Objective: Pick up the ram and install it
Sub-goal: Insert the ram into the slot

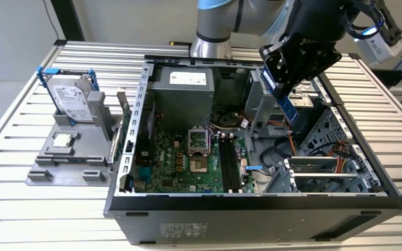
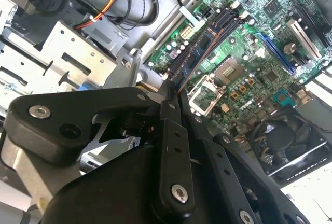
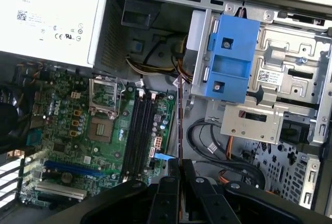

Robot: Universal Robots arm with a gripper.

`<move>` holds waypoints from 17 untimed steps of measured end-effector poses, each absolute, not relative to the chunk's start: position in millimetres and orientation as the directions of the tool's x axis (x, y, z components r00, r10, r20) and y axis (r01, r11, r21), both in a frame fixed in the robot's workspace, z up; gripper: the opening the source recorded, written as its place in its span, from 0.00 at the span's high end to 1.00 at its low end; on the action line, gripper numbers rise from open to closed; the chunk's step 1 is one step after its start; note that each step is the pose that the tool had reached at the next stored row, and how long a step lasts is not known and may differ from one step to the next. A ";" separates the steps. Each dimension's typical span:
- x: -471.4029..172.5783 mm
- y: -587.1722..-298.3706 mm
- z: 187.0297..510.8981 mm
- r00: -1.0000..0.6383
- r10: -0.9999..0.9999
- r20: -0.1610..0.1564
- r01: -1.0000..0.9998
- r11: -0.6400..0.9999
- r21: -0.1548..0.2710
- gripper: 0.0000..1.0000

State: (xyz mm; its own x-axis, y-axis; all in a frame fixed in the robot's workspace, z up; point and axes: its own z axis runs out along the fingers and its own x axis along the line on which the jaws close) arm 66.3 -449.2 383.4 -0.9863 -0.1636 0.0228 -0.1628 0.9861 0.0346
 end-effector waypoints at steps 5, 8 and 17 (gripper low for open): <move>65.9 -449.2 383.2 -0.986 -0.163 0.024 -0.163 0.986 0.034 1.00; 62.5 -449.2 382.3 -0.986 -0.164 0.024 -0.163 0.986 0.034 1.00; 59.5 -449.2 368.2 -0.986 -0.164 0.024 -0.163 0.986 0.032 1.00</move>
